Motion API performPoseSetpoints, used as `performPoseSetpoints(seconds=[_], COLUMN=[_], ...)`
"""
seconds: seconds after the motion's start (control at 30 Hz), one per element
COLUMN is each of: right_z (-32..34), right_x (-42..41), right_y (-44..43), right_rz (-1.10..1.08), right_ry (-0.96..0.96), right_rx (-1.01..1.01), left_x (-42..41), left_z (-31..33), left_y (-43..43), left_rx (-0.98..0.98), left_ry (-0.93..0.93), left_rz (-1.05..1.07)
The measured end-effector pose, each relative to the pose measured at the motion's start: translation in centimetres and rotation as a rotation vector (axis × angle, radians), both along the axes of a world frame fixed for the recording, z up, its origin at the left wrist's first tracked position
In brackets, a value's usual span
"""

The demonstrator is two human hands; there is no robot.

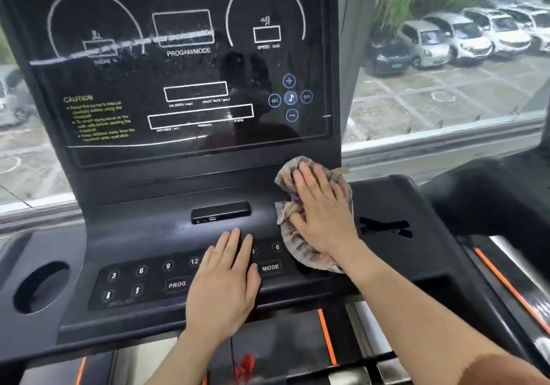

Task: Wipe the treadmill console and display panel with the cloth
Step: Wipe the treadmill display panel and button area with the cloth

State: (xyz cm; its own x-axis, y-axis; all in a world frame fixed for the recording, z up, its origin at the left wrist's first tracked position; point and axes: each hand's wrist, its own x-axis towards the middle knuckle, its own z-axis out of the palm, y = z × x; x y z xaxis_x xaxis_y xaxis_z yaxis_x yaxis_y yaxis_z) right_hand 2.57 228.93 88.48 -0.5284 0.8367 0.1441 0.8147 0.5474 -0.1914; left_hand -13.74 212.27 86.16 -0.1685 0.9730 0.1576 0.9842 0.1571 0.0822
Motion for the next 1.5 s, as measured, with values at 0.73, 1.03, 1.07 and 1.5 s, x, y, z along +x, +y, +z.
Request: performPoseSetpoints(seconds=[0.73,1.03,1.07,1.5], right_z=[-1.3,0.8,1.2,-0.8], right_x=[5.5,0.4,0.8,-2.0], right_y=[-2.5,2.7,3.9,-5.2], right_rz=[-0.102,-0.468,-0.468,0.181], right_ry=[0.002,0.424,0.553,-0.011], right_rx=[-0.096,-0.253,-0.324,-0.03], left_x=[0.1,0.2,0.2,0.6], left_z=[-0.1,-0.3,-0.3,0.2], left_y=[0.1,0.1,0.1,-0.1], left_rx=[0.001,-0.003,0.003,0.047], left_ry=[-0.002,-0.006,-0.005,-0.019], left_rz=[0.026,0.037,0.039,0.043])
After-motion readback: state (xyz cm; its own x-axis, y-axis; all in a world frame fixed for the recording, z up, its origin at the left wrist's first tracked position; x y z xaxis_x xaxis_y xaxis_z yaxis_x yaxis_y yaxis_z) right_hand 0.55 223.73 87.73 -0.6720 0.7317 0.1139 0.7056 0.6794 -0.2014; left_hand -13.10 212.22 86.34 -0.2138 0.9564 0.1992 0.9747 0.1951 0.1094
